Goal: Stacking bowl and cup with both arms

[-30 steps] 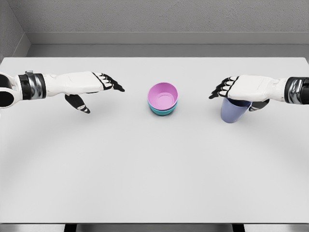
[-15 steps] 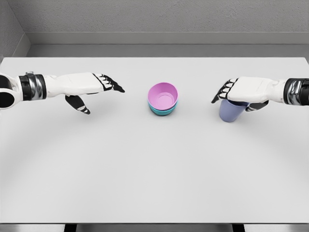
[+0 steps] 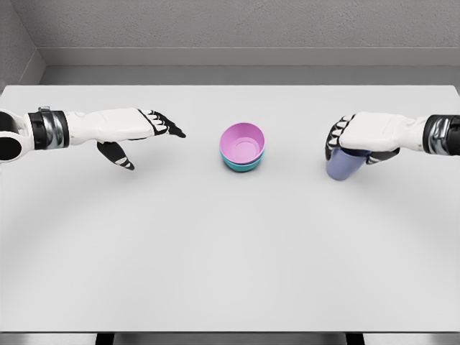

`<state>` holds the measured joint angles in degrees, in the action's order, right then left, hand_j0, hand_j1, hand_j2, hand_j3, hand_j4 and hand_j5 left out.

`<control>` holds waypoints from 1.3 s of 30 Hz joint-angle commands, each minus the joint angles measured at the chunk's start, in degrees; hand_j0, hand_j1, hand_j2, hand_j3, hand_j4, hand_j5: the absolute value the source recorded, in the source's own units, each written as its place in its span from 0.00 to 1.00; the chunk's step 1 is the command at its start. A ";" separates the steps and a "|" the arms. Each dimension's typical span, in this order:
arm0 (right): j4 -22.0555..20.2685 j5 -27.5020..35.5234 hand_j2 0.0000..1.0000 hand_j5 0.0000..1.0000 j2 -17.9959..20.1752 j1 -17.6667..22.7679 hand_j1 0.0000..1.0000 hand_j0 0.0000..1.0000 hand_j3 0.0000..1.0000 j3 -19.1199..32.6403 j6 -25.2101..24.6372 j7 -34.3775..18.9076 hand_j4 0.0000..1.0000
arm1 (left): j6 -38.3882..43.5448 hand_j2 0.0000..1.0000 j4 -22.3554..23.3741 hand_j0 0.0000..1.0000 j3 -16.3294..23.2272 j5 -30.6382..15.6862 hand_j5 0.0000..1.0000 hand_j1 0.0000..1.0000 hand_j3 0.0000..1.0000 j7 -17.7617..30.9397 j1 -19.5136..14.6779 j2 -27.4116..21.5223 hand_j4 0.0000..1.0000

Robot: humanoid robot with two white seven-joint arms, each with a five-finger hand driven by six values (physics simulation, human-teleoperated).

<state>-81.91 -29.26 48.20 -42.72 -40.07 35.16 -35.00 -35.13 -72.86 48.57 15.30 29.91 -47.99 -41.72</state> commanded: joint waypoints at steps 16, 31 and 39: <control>0.87 1.05 0.47 0.47 -0.65 -0.09 0.47 0.47 0.47 3.24 -0.16 0.00 0.47 | 0.13 1.00 0.00 1.00 -0.05 -0.36 1.00 1.00 1.00 -0.03 0.00 -0.11 1.00; 0.52 1.23 0.49 0.49 -6.27 -1.40 0.49 0.49 0.49 7.81 -0.16 0.00 0.49 | 0.13 1.00 0.00 1.00 -0.05 -0.36 1.00 1.00 1.00 -0.03 0.00 -0.11 1.00; -1.24 1.14 0.49 0.49 -8.12 -3.07 0.49 0.49 0.49 7.63 -0.16 0.00 0.49 | 0.13 1.00 0.00 1.00 -0.05 -0.36 1.00 1.00 1.00 -0.03 0.00 -0.11 1.00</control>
<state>-82.48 -28.39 40.42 -45.88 -32.44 35.17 -35.05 -35.13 -72.86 48.57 15.30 29.91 -47.99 -41.80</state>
